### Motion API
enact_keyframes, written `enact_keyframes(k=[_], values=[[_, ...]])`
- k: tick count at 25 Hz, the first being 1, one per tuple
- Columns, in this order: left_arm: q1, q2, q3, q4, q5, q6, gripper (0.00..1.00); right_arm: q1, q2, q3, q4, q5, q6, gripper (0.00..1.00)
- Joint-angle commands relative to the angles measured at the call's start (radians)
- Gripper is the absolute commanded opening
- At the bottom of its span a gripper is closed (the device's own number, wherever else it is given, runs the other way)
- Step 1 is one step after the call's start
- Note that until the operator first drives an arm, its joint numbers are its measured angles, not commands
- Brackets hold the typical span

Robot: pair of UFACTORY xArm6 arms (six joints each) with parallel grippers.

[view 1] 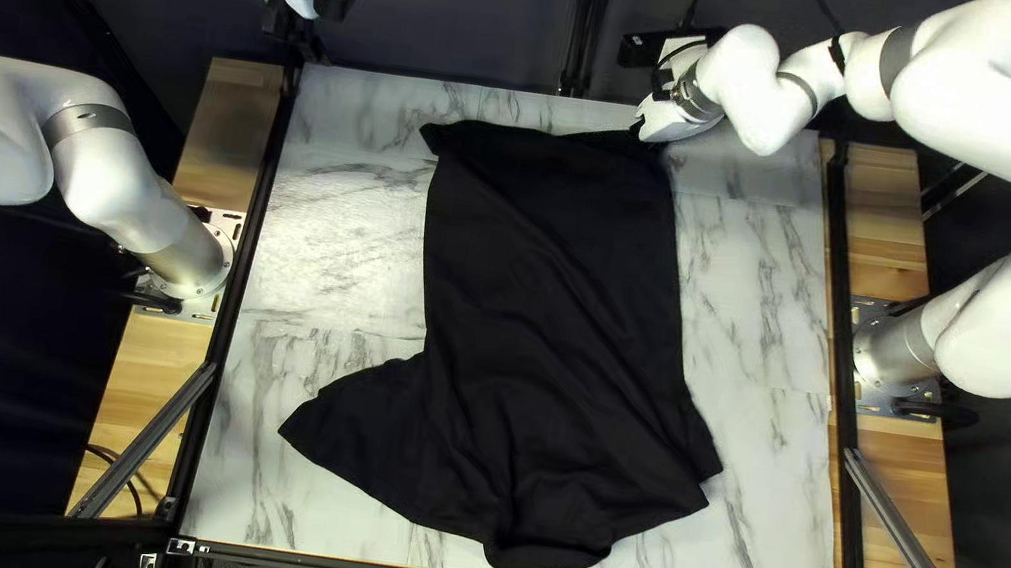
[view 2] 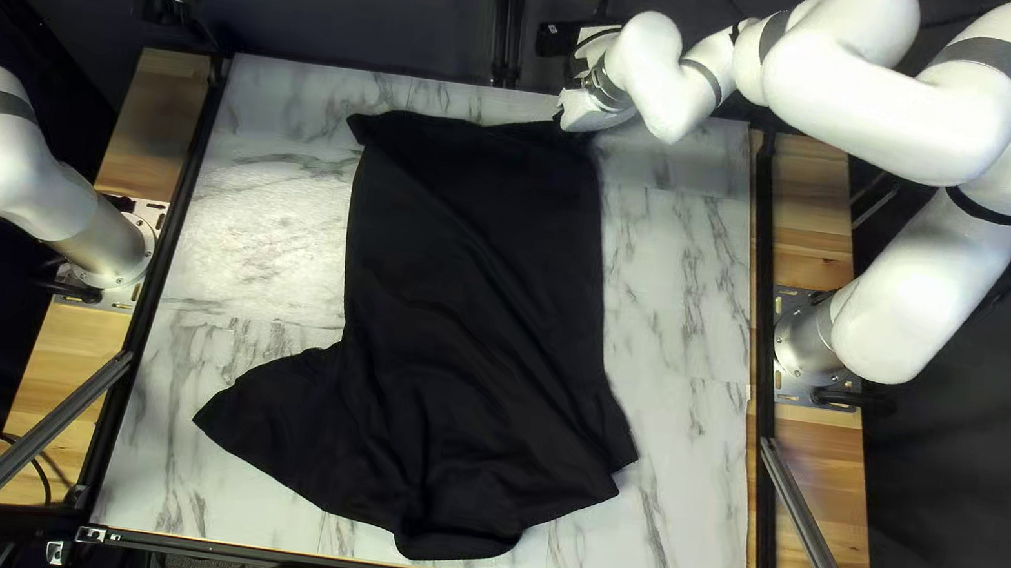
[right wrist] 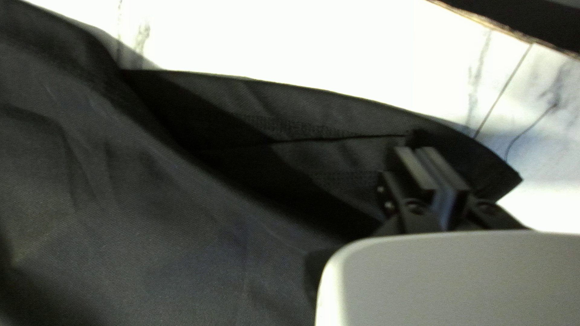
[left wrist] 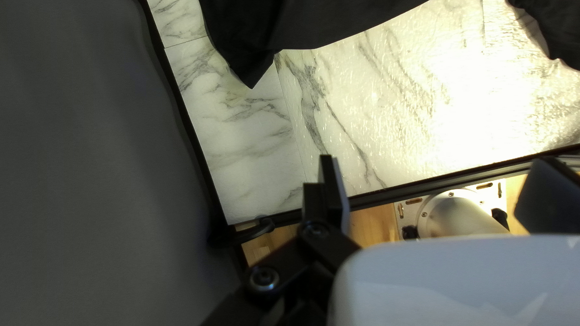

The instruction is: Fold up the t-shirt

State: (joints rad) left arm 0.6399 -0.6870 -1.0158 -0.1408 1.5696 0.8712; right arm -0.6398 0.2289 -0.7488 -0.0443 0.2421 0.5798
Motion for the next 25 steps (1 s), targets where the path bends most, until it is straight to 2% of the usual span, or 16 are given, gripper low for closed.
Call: enact_keyframes(k=[1,8,14,18,25], values=[[0.000,0.000,0.000,0.000,0.000,0.000,1.00,0.008,-0.061,0.036,-0.068,0.015,0.067,0.00],[0.000,0.000,0.000,0.000,0.000,0.000,1.00,-0.012,-0.148,0.108,-0.181,0.019,0.168,0.00],[0.000,0.000,0.000,0.000,0.000,0.000,1.00,-0.043,-0.204,0.160,-0.202,0.004,0.181,0.00],[0.000,0.000,0.000,0.000,0.000,0.000,1.00,-0.054,-0.203,0.170,-0.231,-0.027,0.215,0.00],[0.000,0.000,0.000,0.000,0.000,0.000,1.00,-0.075,-0.149,0.154,-0.389,-0.101,0.366,0.00]])
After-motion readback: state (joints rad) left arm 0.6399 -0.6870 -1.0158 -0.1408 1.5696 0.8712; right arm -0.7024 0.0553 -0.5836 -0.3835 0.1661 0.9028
